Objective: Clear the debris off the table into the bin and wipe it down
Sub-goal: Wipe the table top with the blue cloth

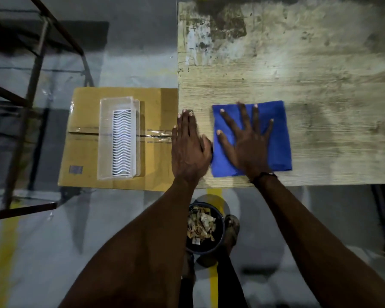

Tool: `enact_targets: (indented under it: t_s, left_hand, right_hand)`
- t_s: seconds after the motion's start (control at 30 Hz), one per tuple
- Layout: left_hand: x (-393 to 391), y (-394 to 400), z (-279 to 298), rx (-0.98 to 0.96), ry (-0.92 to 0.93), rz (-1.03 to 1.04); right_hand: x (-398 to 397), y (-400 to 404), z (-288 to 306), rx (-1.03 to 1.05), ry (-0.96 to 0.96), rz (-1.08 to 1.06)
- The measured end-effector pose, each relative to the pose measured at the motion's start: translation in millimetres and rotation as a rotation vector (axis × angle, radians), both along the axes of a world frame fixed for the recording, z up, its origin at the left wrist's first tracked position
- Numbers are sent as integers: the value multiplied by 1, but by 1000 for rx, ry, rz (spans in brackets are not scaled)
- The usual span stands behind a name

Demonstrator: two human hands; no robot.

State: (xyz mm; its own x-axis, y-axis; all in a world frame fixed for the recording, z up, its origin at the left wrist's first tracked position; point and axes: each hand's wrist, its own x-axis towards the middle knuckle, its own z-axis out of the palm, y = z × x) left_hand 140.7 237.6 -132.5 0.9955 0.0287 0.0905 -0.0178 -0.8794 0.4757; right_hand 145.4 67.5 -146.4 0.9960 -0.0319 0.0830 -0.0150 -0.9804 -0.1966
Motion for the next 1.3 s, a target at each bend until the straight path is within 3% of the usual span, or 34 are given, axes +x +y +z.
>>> enact_targets:
  t_s: [0.17, 0.3, 0.43, 0.53, 0.63, 0.77, 0.93, 1.17, 1.3]
  left_hand:
    - [0, 0, 0, -72, -20, -7]
    - [2, 1, -2, -123, -11, -9]
    - [1, 2, -1, -120, 15, -21]
    - [0, 1, 0, -137, -2, 2]
    - [1, 0, 1, -149, -14, 11]
    - [0, -2, 3, -155, -30, 17]
    - [2, -2, 3, -186, 7, 28]
    - [1, 1, -1, -155, 26, 12]
    - [1, 2, 0, -168, 31, 10]
  right_hand:
    - [52, -19, 6, 54, 32, -149]
    - [100, 19, 1, 32, 36, -49]
    - [75, 20, 0, -19, -3, 98]
    - [67, -9, 5, 41, 27, 13]
    - [107, -19, 7, 45, 31, -119]
    - [163, 23, 8, 85, 85, -56]
    - [135, 50, 0, 3, 6, 153]
    - [179, 35, 10, 83, 75, -4]
    - [153, 43, 7, 30, 30, 115]
